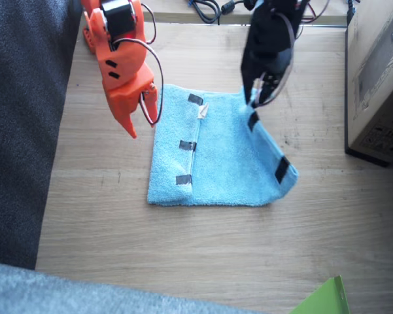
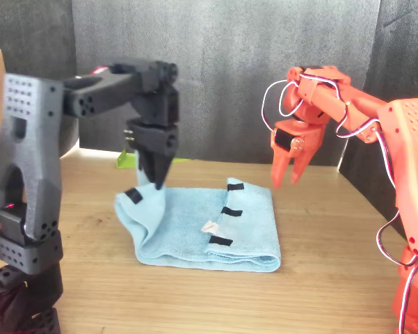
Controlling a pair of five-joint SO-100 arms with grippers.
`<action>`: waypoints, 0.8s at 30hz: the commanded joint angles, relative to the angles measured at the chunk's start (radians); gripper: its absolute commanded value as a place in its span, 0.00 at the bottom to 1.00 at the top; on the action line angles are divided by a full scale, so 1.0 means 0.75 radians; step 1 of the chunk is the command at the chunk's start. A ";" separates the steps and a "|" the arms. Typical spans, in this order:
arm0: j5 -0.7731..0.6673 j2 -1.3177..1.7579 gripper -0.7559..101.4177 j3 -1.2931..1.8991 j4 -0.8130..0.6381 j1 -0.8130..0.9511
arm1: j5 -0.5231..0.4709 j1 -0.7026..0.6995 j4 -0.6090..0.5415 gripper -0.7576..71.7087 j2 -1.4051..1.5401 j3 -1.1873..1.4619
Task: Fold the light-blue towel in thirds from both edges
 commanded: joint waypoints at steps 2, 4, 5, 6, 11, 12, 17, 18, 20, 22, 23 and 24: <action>0.012 -0.088 0.01 -0.211 0.096 -0.061 | 0.027 0.010 0.006 0.34 0.102 0.008; 0.016 -0.164 0.01 -0.344 0.157 -0.088 | 0.029 0.010 0.006 0.34 0.102 0.010; 0.018 -0.205 0.01 -0.417 0.182 -0.098 | 0.029 0.012 0.006 0.34 0.102 0.012; 0.025 -0.229 0.01 -0.464 0.188 -0.108 | 0.029 0.012 0.006 0.34 0.102 0.012; 0.041 -0.401 0.00 -0.671 0.192 -0.168 | 0.027 0.004 0.006 0.34 0.115 0.039; 0.041 -0.444 0.00 -0.708 0.192 -0.180 | 0.027 0.000 0.006 0.34 0.119 0.047; 0.033 -0.614 0.00 -0.875 0.194 -0.239 | 0.025 -0.008 0.006 0.34 0.143 0.084; 0.025 -0.636 0.03 -0.906 0.194 -0.250 | 0.025 -0.010 0.006 0.34 0.147 0.088; 0.022 -0.667 0.17 -0.951 0.194 -0.274 | 0.022 -0.010 0.006 0.34 0.151 0.094; 0.029 -0.669 0.29 -0.974 0.196 -0.292 | 0.022 -0.010 0.006 0.35 0.155 0.098; 0.037 -0.659 0.31 -0.976 0.196 -0.299 | 0.022 -0.012 0.006 0.35 0.155 0.098; 0.049 -0.644 0.32 -0.976 0.196 -0.305 | 0.022 -0.012 0.006 0.35 0.155 0.100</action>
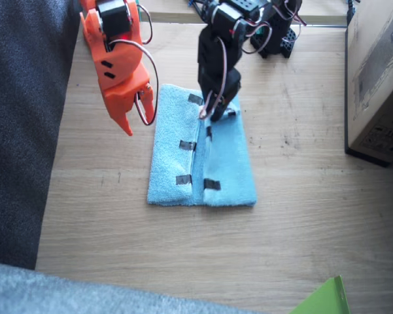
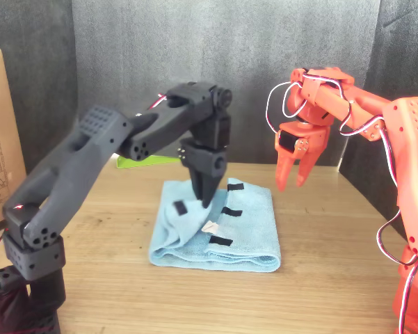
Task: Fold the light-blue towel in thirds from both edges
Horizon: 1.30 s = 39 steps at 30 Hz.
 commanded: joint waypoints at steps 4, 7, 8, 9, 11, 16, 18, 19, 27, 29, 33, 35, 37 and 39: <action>0.061 0.145 0.35 -0.045 0.020 -0.012 | 0.006 0.004 0.006 0.35 0.104 0.010; 0.074 0.243 0.34 -0.033 0.022 0.022 | 0.004 -0.006 0.006 0.34 0.112 0.020; 0.070 0.286 0.34 -0.016 0.022 0.053 | 0.002 -0.016 0.006 0.34 0.119 0.027; 0.067 0.335 0.33 0.010 0.022 0.096 | 0.000 -0.031 0.006 0.34 0.129 0.035; 0.059 0.444 0.21 0.074 0.020 0.223 | -0.008 -0.074 0.006 0.30 0.160 0.057; -0.057 0.614 0.01 0.184 0.008 0.671 | 0.002 -0.205 -0.061 0.01 0.315 0.184; -0.070 0.728 0.01 0.352 -0.059 0.826 | -0.006 -0.260 -0.200 0.01 0.479 0.393; -0.072 0.845 0.01 0.528 -0.149 0.892 | -0.016 -0.282 -0.278 0.01 0.581 0.530; -0.018 1.728 0.01 1.816 -0.757 1.182 | -0.108 -0.464 -0.755 0.01 1.309 1.618; -0.031 1.880 0.01 2.049 -0.863 1.225 | -0.117 -0.542 -0.888 0.01 1.438 1.853; -0.106 2.072 0.01 2.389 -1.025 1.268 | -0.127 -0.648 -1.111 0.01 1.722 2.256; -0.151 2.158 0.00 2.538 -1.096 1.242 | -0.106 -0.665 -1.147 0.02 1.790 2.362; -0.194 2.256 0.00 2.667 -1.149 1.207 | -0.080 -0.679 -1.141 0.02 1.818 2.418; -0.229 2.336 0.00 2.763 -1.176 1.178 | -0.055 -0.704 -1.129 0.02 1.865 2.465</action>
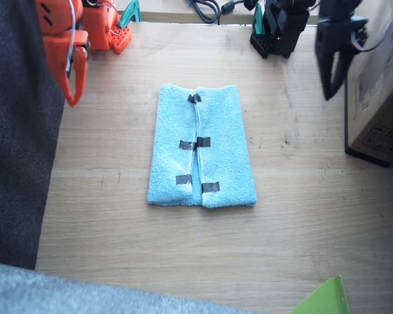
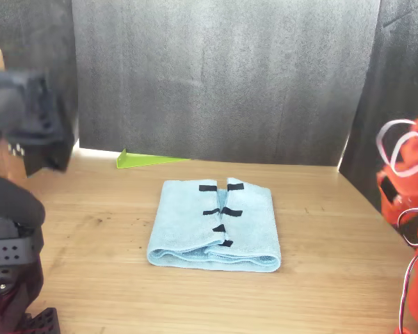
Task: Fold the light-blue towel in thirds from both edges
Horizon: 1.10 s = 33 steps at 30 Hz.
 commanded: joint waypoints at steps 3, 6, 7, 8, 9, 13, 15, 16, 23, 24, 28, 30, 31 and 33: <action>-0.070 0.233 0.00 0.247 -0.076 -0.059 | 0.059 -0.047 0.029 0.03 0.288 0.164; -0.076 0.378 0.00 0.370 -0.094 -0.037 | 0.055 -0.080 0.112 0.05 0.593 0.260; -0.067 0.427 0.00 0.389 -0.086 -0.012 | 0.059 -0.090 0.143 0.06 0.679 0.284; -0.061 0.464 0.00 0.403 -0.076 0.012 | 0.059 -0.100 0.172 0.06 0.749 0.303; -0.059 0.491 0.00 0.421 -0.074 0.025 | 0.061 -0.106 0.194 0.07 0.796 0.313; -0.041 0.646 0.00 0.520 -0.078 0.025 | 0.078 -0.084 0.243 0.08 0.912 0.340; -0.037 0.783 0.00 0.575 -0.055 0.018 | 0.115 -0.057 0.278 0.11 1.008 0.362; -0.033 0.863 0.00 0.597 -0.027 0.020 | 0.131 -0.041 0.301 0.11 1.074 0.376; -0.008 1.219 0.00 0.697 0.108 0.000 | 0.186 -0.012 0.352 0.12 1.225 0.409; -0.004 1.219 0.00 0.697 0.108 -0.002 | 0.196 -0.029 0.352 0.12 1.225 0.409; -0.004 1.219 0.00 0.697 0.110 -0.010 | 0.225 -0.065 0.352 0.14 1.225 0.411; -0.012 1.219 0.00 0.697 0.110 -0.002 | 0.225 -0.065 0.352 0.13 1.225 0.411; -0.012 1.219 0.00 0.697 0.110 -0.002 | 0.200 -0.063 0.337 0.07 1.223 0.415; -0.012 1.219 0.00 0.697 0.110 -0.002 | 0.180 -0.061 0.327 0.01 1.223 0.417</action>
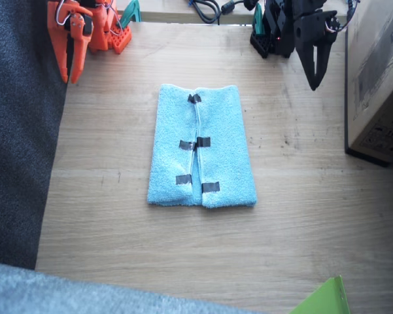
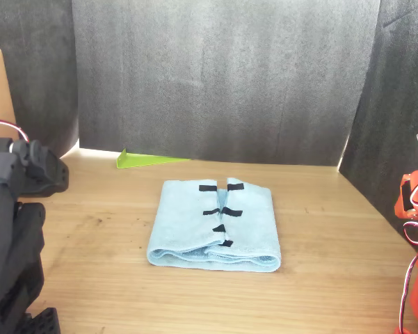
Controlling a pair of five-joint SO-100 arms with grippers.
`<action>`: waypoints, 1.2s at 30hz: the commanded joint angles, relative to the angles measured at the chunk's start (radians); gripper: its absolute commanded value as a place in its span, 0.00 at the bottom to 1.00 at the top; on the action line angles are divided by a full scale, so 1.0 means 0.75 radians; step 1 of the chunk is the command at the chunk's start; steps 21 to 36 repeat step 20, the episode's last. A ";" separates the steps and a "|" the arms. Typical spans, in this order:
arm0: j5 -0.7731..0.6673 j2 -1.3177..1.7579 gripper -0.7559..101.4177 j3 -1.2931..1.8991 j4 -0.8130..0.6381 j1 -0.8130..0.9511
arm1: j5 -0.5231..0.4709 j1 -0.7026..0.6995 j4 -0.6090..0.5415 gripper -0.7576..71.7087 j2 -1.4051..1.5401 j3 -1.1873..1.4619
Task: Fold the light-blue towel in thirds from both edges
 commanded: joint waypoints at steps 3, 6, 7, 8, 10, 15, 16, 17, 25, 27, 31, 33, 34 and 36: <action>0.006 0.008 0.00 -0.006 0.006 0.016 | 0.006 -0.010 -0.004 0.01 0.002 0.008; 0.006 0.008 0.00 -0.006 0.006 0.016 | -0.018 -0.010 0.027 0.01 0.002 0.000; 0.006 0.008 0.00 -0.006 0.006 0.016 | -0.016 -0.010 0.027 0.01 0.002 0.000; 0.006 0.008 0.00 -0.006 0.006 0.016 | -0.012 -0.014 0.027 0.01 0.002 0.000; 0.006 0.008 0.00 -0.006 0.006 0.016 | -0.002 -0.014 0.027 0.01 0.002 0.000; 0.006 0.008 0.00 -0.006 0.006 0.016 | 0.035 -0.037 0.025 0.01 0.002 0.000; 0.006 0.008 0.00 -0.006 0.006 0.014 | 0.037 -0.037 0.025 0.01 0.002 0.000; 0.004 0.008 0.00 -0.006 0.006 0.014 | 0.037 -0.035 0.025 0.01 0.002 0.000; 0.004 0.008 0.00 -0.006 0.006 0.016 | 0.041 -0.035 0.025 0.01 0.002 0.000; 0.004 0.008 0.00 -0.006 0.006 0.016 | 0.041 -0.035 0.025 0.01 0.002 0.000; 0.004 0.008 0.00 -0.006 0.006 0.016 | 0.041 -0.035 0.025 0.01 0.002 0.000; 0.004 0.008 0.00 -0.006 0.006 0.016 | 0.041 -0.035 0.025 0.01 0.002 0.000; 0.004 0.008 0.00 -0.006 0.006 0.016 | 0.041 -0.035 0.025 0.01 0.002 0.000; 0.004 0.008 0.00 -0.006 0.006 0.016 | 0.041 -0.035 0.025 0.01 0.002 0.000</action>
